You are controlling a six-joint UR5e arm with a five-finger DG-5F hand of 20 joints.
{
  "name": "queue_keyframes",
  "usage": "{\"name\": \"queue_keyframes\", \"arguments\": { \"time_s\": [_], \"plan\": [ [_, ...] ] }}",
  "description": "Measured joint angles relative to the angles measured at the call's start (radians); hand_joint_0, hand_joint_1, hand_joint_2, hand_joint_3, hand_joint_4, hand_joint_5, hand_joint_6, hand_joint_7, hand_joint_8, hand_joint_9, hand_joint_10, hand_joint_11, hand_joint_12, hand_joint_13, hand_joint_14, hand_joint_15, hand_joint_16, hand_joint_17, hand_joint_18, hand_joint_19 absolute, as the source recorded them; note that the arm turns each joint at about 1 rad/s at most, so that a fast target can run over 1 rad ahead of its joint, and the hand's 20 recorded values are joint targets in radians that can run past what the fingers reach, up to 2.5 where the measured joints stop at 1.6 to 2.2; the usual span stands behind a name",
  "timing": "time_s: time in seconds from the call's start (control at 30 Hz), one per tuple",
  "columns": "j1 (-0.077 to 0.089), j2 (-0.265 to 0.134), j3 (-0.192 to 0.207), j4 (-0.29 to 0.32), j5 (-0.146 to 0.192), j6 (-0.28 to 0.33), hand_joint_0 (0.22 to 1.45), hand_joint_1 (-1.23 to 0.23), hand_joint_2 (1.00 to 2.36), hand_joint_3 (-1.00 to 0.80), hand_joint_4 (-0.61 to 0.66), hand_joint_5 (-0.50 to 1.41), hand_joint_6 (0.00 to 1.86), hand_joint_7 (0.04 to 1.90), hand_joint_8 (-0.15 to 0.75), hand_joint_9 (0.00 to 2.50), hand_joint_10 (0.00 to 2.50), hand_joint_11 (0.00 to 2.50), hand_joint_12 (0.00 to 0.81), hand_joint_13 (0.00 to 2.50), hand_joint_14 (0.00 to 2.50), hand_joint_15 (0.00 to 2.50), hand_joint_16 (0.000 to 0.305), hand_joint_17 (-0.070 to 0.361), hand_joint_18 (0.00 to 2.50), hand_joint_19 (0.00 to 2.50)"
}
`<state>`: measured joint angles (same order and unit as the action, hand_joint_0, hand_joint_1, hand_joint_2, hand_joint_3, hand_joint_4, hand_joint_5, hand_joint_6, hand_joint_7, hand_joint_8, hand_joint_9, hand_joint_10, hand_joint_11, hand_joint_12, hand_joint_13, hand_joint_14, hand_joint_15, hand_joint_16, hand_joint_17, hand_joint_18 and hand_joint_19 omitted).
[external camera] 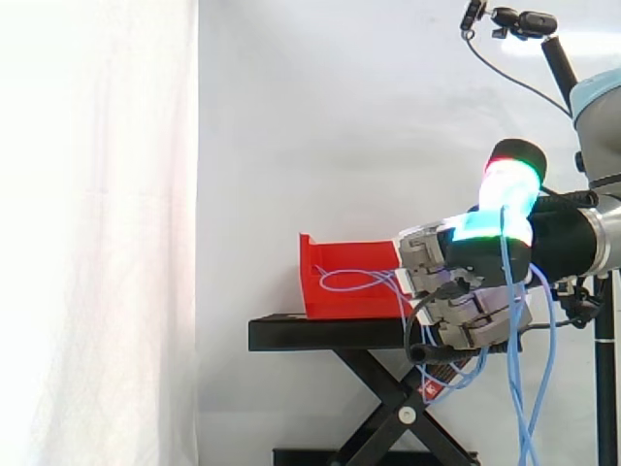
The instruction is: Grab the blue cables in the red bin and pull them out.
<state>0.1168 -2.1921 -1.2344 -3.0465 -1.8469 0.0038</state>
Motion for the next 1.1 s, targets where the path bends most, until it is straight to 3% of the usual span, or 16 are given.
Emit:
{"name": "queue_keyframes", "arguments": {
  "time_s": [1.1],
  "plan": [
    [0.001,0.000,0.000,0.000,0.000,0.000,0.98,-0.88,1.00,-1.00,-0.06,0.72,0.77,0.63,0.204,1.49,2.50,2.36,0.308,1.25,2.50,1.55,0.037,0.084,1.60,2.16]
  ]
}}
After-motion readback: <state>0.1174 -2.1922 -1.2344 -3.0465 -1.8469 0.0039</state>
